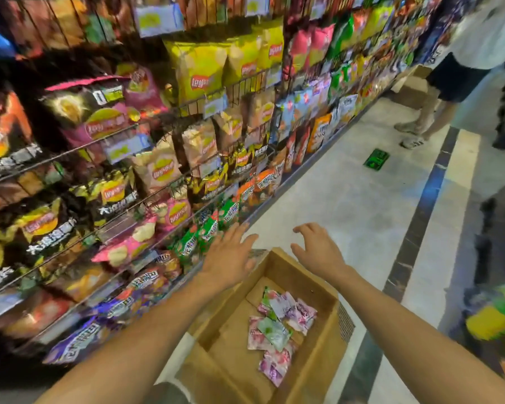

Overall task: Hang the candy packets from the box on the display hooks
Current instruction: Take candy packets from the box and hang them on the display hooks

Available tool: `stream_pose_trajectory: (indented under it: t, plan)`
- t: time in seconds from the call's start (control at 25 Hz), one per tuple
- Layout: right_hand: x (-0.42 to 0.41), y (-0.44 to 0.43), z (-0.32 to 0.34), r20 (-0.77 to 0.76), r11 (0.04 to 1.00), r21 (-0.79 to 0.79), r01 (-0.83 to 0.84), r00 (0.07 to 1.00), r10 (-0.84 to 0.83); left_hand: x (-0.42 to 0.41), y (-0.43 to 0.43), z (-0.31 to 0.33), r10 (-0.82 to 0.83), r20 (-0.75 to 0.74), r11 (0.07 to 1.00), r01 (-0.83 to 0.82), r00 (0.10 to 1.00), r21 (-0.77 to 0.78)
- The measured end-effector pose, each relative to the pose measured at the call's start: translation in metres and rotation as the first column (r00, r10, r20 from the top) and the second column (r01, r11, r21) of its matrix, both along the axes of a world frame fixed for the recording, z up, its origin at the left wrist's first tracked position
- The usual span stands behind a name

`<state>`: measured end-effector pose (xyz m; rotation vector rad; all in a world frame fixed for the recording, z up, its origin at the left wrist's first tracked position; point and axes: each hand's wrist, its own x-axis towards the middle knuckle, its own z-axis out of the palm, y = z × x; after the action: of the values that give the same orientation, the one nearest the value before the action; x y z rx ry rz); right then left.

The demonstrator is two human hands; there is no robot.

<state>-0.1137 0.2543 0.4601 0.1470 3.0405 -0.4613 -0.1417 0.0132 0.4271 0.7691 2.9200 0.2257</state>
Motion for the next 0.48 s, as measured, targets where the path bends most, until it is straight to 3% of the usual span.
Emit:
stream_pose_trajectory:
  t: [0.2,0.48]
  plan:
    - [-0.004,0.019,-0.168,0.125,0.999,-0.007,-0.036,0.992,0.036,0.001,0.009,-0.156,-0.004,0.074,0.999,0.001,0.997,0.041]
    - [0.029,0.016,-0.398,0.292,0.999,-0.01,-0.039,0.956,0.04,0.037,0.005,-0.369,-0.059,0.226,0.997,0.067,0.972,-0.028]
